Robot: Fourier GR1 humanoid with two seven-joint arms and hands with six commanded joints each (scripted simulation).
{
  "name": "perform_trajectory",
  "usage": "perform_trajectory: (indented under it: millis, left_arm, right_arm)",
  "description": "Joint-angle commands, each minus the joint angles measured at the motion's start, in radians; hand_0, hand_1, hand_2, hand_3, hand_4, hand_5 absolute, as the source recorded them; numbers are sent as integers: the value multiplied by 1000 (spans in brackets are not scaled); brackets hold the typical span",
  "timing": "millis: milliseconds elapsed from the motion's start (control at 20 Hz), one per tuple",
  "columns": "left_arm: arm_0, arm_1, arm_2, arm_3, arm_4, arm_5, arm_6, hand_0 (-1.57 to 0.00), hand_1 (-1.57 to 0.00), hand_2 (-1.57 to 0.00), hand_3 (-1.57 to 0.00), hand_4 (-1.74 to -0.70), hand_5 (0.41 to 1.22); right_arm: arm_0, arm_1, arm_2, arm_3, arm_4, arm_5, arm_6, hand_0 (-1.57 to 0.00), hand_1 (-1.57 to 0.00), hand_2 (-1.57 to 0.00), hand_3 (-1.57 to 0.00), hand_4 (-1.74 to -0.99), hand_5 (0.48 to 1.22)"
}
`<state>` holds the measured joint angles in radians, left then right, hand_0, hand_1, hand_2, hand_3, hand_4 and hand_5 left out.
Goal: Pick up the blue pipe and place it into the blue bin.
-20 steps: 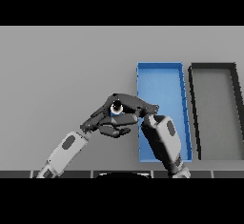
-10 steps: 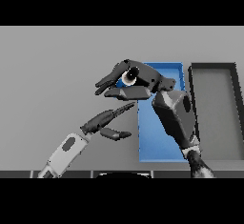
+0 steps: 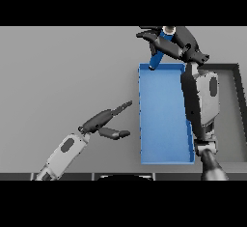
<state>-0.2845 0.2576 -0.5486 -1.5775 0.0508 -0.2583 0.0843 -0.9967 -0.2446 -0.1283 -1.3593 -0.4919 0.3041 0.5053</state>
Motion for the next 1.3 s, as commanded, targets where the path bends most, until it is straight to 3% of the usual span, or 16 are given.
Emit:
perform_trajectory:
  millis: [0,150,250,450,550,650,700,850,950,1000,1100,1200,1250]
  left_arm:
    - [4,-3,-1,-7,1,3,-2,1,1,1,1,-829,465]
    - [10,16,1,-9,-7,-2,-19,1,1,1,1,-824,462]
    - [11,18,0,-24,-3,-5,-23,1,1,1,1,-828,463]
    - [11,8,-4,-20,-5,1,0,1,1,1,1,-828,469]
    - [22,12,-3,-31,2,-1,-12,1,1,1,1,-829,470]
    - [25,16,-8,-36,-2,-3,-9,1,1,1,1,-826,470]
    - [29,17,-10,-47,1,-2,-2,1,1,1,1,-827,471]
    - [27,13,-14,-43,-3,1,8,1,1,1,1,-826,475]
    - [15,10,-10,-35,-5,2,11,1,1,1,1,-827,474]
    - [3,0,-8,-29,-1,3,20,1,1,1,1,-829,474]
    - [16,2,-16,-35,-4,1,9,1,1,1,1,-829,476]
    - [15,7,-10,-30,1,-3,8,1,1,1,1,-828,476]
    - [19,6,-12,-28,-2,-2,4,1,1,1,1,-826,477]
  right_arm:
    - [23,-8,-20,27,13,-7,-3,-1571,-1571,-1571,-1571,-1499,1221]
    - [94,-19,-50,88,59,-11,9,-1571,-1571,-1571,-1571,-1499,1221]
    - [165,-14,-54,85,87,-21,31,-1571,-1571,-1571,-1571,-1499,1221]
    - [300,15,-49,58,149,-84,104,-1571,-1571,-1571,-1571,-1499,1221]
    - [355,-17,-10,77,163,-143,104,-1571,-1571,-1571,-1571,-1499,1221]
    - [404,-38,47,86,158,-161,104,-1571,-1571,-1571,-1080,-1586,1221]
    - [423,-67,80,101,141,-166,105,-1571,-1571,-1571,-1178,-1569,1221]
    - [484,-122,232,102,92,-234,104,-1571,-1571,-1571,-693,-1653,1205]
    - [482,-189,349,149,4,-317,104,-1571,-1571,-1571,-1009,-1583,1199]
    - [468,-217,412,194,-72,-364,105,-1465,-1382,-1333,-807,-1534,1190]
    - [444,-279,540,218,-240,-427,104,-937,-884,-853,-516,-1404,1159]
    - [394,-351,662,227,-373,-468,104,-599,-566,-545,-330,-1302,1182]
    - [387,-379,702,199,-385,-446,103,-479,-452,-436,-264,-1264,1139]
